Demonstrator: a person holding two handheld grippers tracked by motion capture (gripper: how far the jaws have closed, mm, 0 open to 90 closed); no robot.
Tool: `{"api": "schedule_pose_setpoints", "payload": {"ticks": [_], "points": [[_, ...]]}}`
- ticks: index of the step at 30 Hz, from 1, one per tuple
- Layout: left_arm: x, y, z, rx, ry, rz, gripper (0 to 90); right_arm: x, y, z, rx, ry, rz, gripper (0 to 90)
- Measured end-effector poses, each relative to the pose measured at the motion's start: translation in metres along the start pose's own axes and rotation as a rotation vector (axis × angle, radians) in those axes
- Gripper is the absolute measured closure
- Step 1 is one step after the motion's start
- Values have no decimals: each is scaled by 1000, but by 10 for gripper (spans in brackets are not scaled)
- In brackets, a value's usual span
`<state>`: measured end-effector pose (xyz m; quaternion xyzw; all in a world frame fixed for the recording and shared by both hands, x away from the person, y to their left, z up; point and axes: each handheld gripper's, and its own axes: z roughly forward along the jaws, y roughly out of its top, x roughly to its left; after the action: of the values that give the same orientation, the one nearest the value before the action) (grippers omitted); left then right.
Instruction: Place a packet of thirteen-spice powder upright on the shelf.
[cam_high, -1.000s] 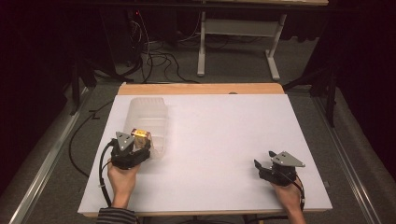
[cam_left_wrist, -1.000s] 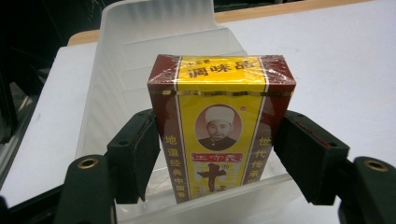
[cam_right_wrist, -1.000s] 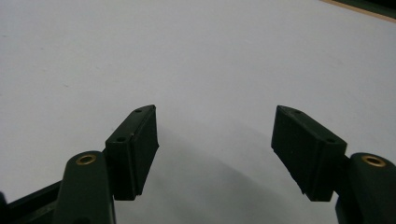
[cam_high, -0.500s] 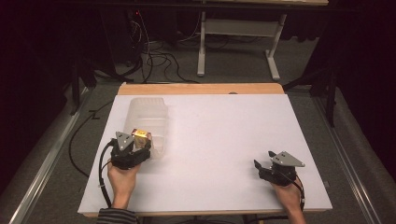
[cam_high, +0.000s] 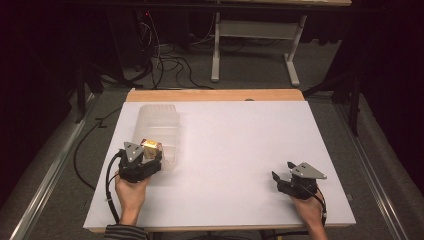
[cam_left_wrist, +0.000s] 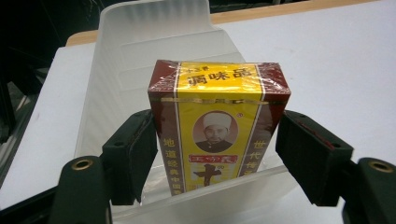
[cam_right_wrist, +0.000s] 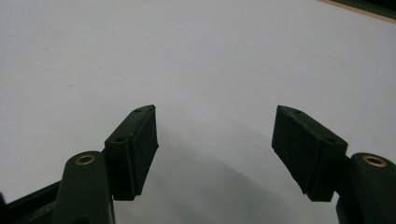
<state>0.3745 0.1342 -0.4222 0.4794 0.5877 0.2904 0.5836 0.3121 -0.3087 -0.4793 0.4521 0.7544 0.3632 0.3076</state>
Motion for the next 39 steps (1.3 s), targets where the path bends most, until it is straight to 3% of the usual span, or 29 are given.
{"api": "schedule_pose_setpoints", "payload": {"ticks": [11,23,39], "points": [[-1,2,-4,-23,-4,-3,281,0,0,0,3,3,-3,312],[-3,5,-3,3,-12,1,230,0,0,0,0,11,5,310],[-17,23,-11,-30,-52,6,221,-1,0,0,-5,12,1,309]]}}
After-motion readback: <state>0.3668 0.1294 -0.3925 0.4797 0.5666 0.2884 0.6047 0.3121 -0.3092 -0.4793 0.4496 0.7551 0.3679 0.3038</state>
